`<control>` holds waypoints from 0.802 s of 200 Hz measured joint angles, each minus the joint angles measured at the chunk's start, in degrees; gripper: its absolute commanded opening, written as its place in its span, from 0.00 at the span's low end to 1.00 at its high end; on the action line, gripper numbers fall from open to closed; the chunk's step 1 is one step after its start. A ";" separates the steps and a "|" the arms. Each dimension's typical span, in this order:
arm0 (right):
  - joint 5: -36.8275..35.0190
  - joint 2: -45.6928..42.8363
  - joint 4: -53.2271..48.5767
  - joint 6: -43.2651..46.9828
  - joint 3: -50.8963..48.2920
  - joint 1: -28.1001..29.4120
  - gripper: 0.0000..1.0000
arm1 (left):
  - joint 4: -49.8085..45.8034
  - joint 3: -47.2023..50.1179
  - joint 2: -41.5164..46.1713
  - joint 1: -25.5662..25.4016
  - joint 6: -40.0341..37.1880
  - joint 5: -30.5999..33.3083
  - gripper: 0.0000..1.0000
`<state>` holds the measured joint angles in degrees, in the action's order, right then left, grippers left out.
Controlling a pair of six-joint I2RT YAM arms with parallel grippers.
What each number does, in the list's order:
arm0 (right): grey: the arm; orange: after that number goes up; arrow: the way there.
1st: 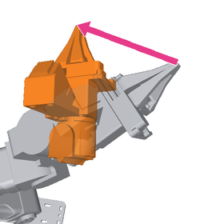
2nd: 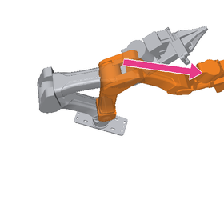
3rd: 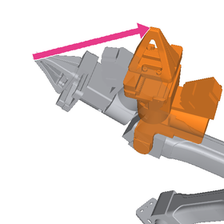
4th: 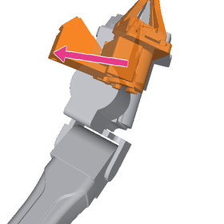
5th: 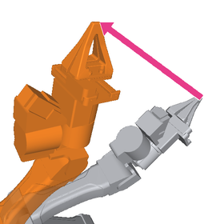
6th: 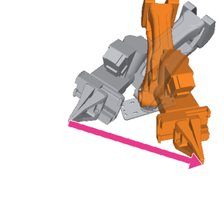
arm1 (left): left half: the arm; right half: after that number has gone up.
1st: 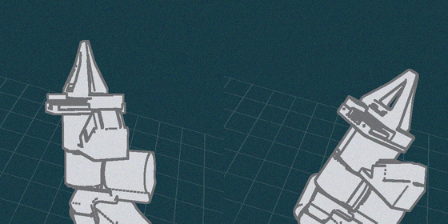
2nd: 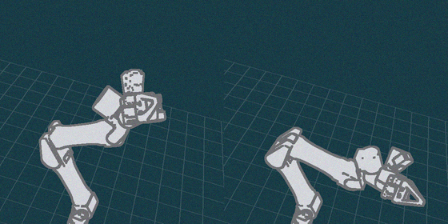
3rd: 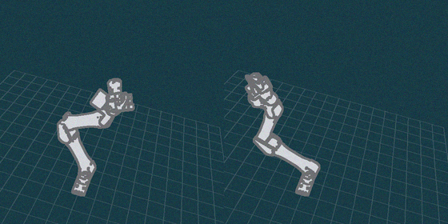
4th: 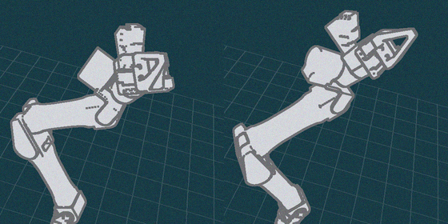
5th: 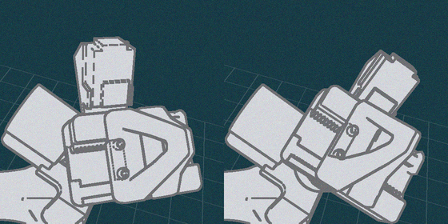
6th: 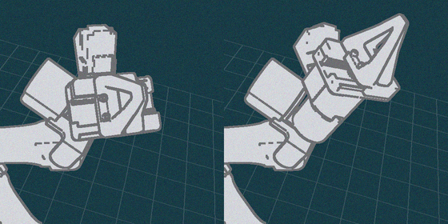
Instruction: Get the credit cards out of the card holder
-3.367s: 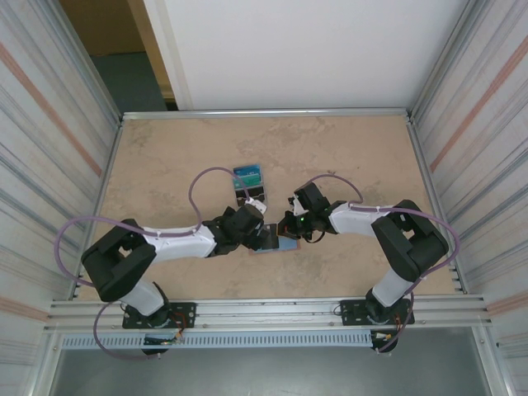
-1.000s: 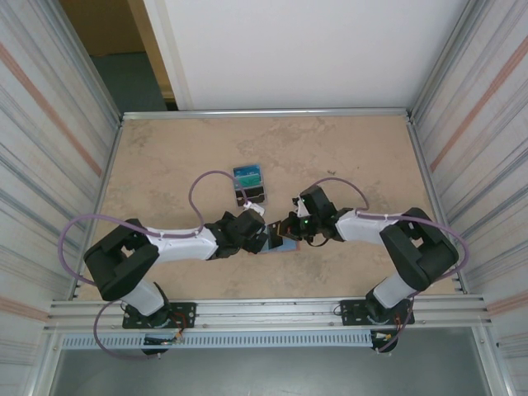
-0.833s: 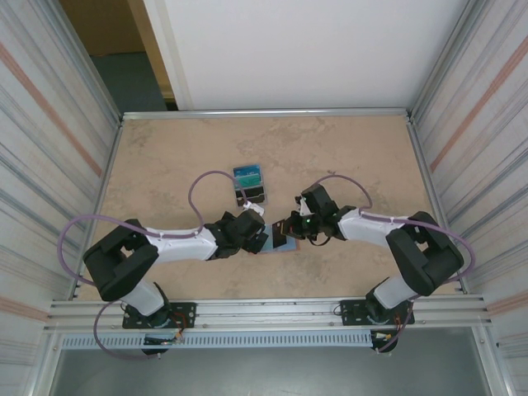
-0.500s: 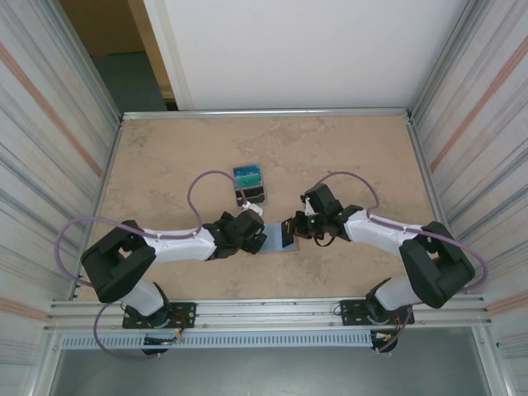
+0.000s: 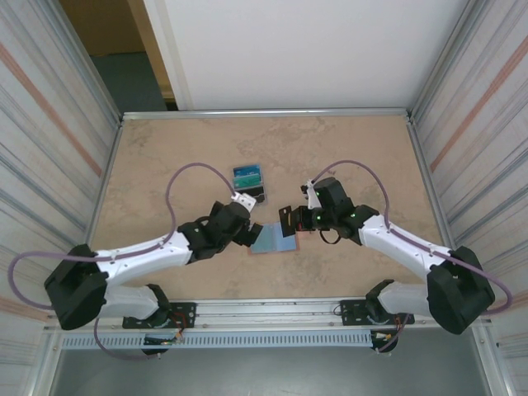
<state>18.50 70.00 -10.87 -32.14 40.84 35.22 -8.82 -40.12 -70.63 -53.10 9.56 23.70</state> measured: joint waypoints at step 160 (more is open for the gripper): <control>8.96 1.05 -9.35 22.14 14.69 9.62 0.01 | -2.36 -4.83 9.33 11.50 -16.96 -40.98 0.73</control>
<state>27.46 71.05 -20.23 -10.00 55.53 44.84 -11.18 -44.95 -61.30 -41.60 -7.40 -17.28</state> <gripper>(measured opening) 0.055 0.746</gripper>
